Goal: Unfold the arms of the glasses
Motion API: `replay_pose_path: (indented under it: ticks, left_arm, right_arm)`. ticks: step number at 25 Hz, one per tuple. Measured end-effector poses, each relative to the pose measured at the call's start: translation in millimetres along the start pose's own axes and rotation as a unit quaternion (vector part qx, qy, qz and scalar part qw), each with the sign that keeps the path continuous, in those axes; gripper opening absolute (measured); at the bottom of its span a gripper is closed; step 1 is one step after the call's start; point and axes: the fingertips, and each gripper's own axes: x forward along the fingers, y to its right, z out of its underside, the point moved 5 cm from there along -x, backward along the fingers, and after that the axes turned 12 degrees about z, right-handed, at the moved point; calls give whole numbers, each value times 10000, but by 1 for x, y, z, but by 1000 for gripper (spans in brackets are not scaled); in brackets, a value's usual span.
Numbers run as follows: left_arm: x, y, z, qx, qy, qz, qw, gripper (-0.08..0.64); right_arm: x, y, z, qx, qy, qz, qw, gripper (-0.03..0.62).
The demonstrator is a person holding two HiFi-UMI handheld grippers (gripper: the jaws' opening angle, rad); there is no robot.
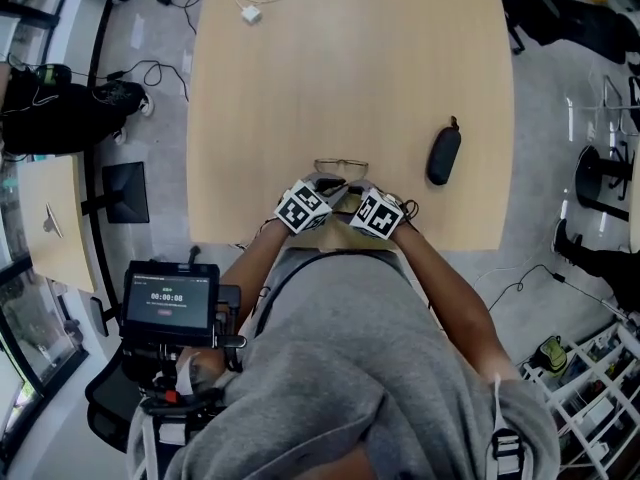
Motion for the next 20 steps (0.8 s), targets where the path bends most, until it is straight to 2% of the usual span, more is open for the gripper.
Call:
replay_pose_path:
  ticks: [5, 9, 15, 20]
  left_arm:
    - [28, -14, 15, -643, -517, 122, 9965, 9]
    - [14, -17, 24, -488, -900, 8, 9947, 9]
    - [4, -29, 23, -602, -847, -105, 9945, 9]
    - [2, -30, 21, -515, -986, 49, 9938, 9]
  right_arm:
    - [7, 1, 21, -51, -349, -208, 9992, 279]
    - [2, -3, 24, -14, -587, -242, 9980, 279]
    - [-14, 12, 42, -39, -1040, -325, 9940, 279]
    - [-22, 30, 56, 307, -1184, -254, 9922, 279]
